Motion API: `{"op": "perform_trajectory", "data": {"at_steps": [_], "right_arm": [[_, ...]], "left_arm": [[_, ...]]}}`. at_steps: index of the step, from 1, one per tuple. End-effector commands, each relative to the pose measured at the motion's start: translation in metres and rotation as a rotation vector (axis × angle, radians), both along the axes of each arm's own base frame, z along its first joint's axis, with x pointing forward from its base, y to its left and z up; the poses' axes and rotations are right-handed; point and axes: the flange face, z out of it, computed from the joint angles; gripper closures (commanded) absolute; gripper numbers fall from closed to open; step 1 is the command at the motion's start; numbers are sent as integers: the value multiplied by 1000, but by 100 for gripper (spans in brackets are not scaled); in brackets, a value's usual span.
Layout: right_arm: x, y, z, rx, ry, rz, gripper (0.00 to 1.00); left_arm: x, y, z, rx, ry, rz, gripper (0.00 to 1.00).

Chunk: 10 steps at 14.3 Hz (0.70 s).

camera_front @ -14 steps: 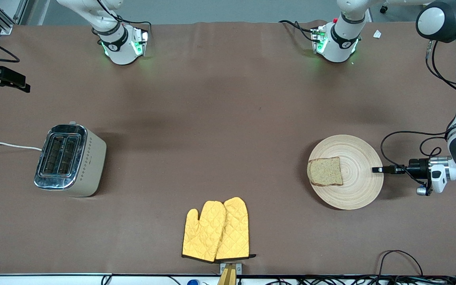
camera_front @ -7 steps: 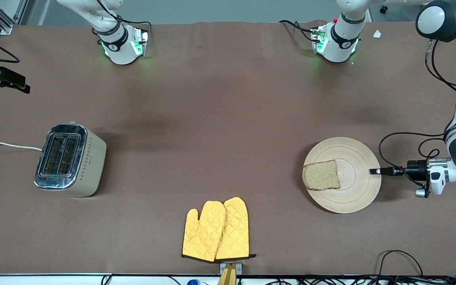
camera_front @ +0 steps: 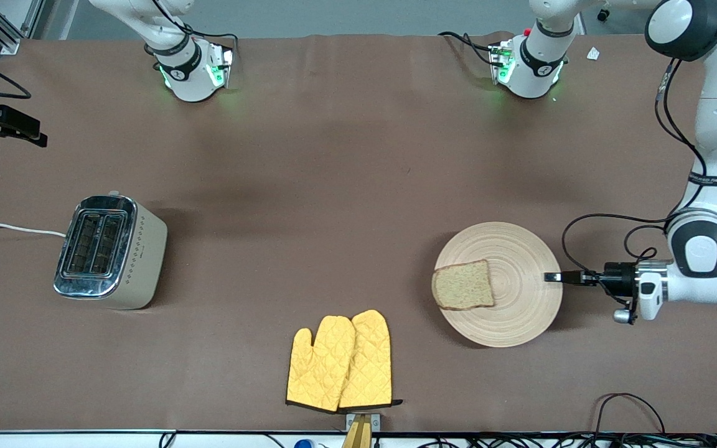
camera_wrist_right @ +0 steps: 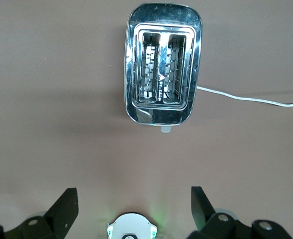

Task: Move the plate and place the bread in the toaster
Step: 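Grip the plate rim with the left gripper and slide it toward the toaster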

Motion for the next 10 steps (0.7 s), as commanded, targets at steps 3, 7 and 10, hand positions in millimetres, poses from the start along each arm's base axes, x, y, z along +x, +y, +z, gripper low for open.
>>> {"op": "perform_trajectory", "data": {"at_steps": [3,7,10], "right_arm": [[-6,-3,3,12,2,-11,0],[-7,-5,2,13,5,-15,0],[-6,-6,1,11,0,-13,0]], "left_arm": [[9,-92,32,-57,-85,-81,100],[6,-187,37,-54,-149,-136,100],[-4,-264,33,-45,-191,-133,100]]}}
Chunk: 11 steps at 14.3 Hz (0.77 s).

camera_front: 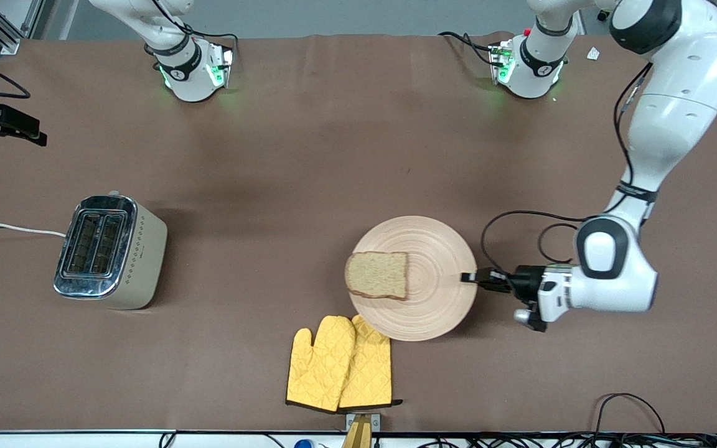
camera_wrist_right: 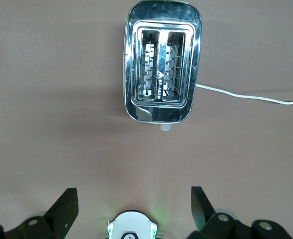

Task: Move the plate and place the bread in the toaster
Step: 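Grip the plate rim with the left gripper and slide it toward the toaster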

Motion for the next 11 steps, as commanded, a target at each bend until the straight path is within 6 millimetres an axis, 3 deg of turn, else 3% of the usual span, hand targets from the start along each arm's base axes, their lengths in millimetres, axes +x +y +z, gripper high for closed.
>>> {"op": "perform_trajectory", "data": {"at_steps": [1,6,11], "right_arm": [[-5,-4,2,11,-7,-8,0],[-5,-8,1,11,-8,-12,0],[-5,-14,0,12,-7,-23,0]], "left_arm": [[-12,-65,1,-21,-30,18,100],[-48,-162,-40,-86,92,140,100],[-63,-195,-43,-89,157,226,100]]}}
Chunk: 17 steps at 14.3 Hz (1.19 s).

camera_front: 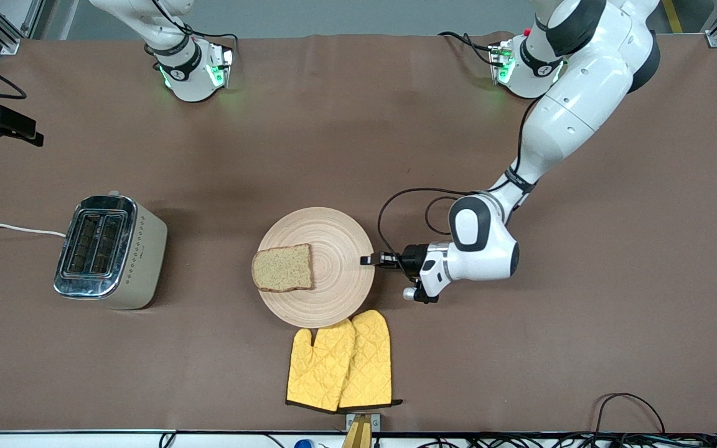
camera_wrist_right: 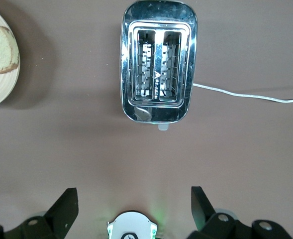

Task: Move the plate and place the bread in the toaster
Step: 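Grip the plate rim with the left gripper and slide it toward the toaster, then release the plate with the left gripper while the right gripper reaches the bread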

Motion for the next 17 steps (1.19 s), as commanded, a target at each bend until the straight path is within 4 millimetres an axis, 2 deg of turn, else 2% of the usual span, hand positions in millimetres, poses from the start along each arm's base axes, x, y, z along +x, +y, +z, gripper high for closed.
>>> {"op": "perform_trajectory", "data": {"at_steps": [1,3,6,11,13,14,15,16,17], "right_arm": [[-4,-7,0,11,-7,-9,0],[-3,-6,0,12,-12,-12,0],[-1,-9,0,10,-26,-17,0],[0,-8,-1,10,-33,-13,0],[4,-2,-22,13,-25,-7,0],[7,8,-31,36,-33,4,0],[9,16,-37,63,-46,12,0],[13,22,-47,84,-52,13,0],[16,30,-58,117,-71,14,0]], "left_arm": [[1,-9,6,-22,4,27,100],[-3,-15,2,-13,-9,24,100],[-4,-12,-4,4,-85,18,99],[-26,-18,-21,34,-88,-14,99],[-31,-18,-25,38,-78,-21,94],[-33,-18,-25,41,-77,-22,88],[-33,-18,-25,41,-77,-25,76],[-32,-18,-25,41,-77,-23,49],[-30,-13,-24,42,-80,-21,2]]}}
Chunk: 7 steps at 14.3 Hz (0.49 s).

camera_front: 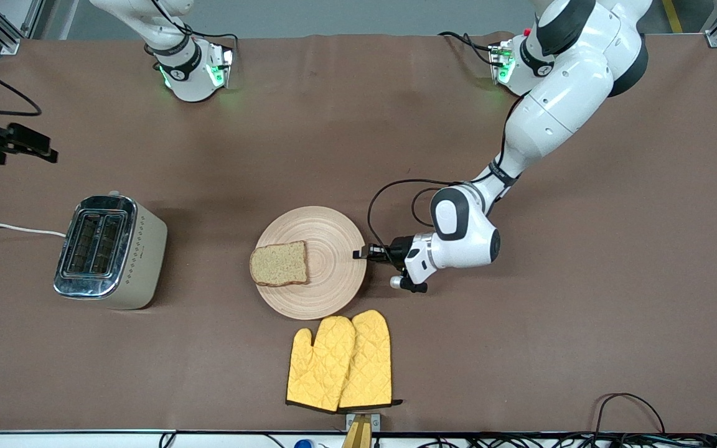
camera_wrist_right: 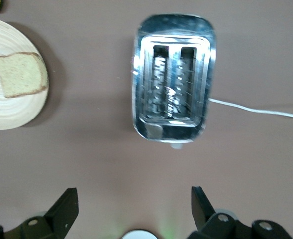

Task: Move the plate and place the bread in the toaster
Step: 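Release the plate with the left gripper while the right gripper reaches the bread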

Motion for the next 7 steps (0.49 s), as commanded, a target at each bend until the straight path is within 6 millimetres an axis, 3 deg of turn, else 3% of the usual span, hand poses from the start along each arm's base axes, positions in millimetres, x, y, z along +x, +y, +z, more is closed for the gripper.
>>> {"op": "perform_trajectory", "data": {"at_steps": [1,3,5,7], "right_arm": [[4,30,-34,71,-38,-9,0],[17,67,-78,65,-69,-41,0],[32,118,-126,60,-93,-53,0],[45,150,-167,56,-91,-78,0]], "left_arm": [[0,6,9,-4,-16,8,0],[5,16,16,-2,-15,15,0],[16,45,14,-3,2,11,0],[29,79,24,-2,16,-31,0]]}}
